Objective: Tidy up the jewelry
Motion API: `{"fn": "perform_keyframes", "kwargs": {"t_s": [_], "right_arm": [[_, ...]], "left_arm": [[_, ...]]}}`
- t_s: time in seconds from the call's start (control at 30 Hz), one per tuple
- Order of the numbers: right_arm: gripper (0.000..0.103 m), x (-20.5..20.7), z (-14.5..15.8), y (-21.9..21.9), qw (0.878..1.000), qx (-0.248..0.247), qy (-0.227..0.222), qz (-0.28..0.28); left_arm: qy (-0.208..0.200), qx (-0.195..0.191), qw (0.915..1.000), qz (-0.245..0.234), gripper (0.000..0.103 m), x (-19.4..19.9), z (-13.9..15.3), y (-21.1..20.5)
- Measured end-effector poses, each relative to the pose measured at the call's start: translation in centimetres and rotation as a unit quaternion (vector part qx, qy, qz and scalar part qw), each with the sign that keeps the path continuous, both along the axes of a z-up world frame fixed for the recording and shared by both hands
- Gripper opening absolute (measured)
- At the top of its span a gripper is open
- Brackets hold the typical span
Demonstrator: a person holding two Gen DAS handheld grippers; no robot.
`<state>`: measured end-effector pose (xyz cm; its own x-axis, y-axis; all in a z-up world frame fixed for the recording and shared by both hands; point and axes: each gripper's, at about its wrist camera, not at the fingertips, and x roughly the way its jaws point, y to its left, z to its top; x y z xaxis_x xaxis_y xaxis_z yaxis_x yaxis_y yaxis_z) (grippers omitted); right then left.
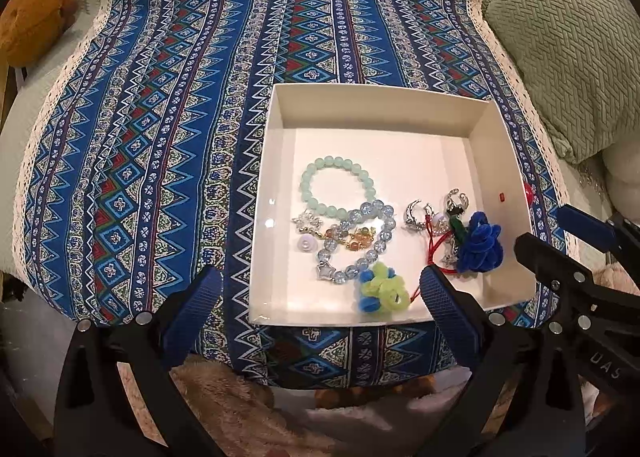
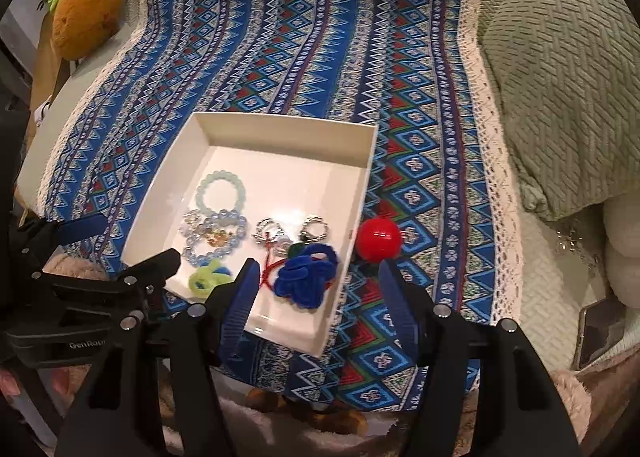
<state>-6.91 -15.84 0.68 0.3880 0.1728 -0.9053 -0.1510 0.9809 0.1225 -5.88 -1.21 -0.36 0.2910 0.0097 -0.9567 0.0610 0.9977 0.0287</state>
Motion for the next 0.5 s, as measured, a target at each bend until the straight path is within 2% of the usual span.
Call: {"fn": "perform_keyframes", "kwargs": {"t_s": [0.5], "right_arm": [[0.062, 0.0, -0.6, -2.6, 1.000, -0.001, 0.004, -0.026]], "left_arm": [[0.010, 0.012, 0.9999, -0.003, 0.097, 0.7, -1.2, -1.0]]}}
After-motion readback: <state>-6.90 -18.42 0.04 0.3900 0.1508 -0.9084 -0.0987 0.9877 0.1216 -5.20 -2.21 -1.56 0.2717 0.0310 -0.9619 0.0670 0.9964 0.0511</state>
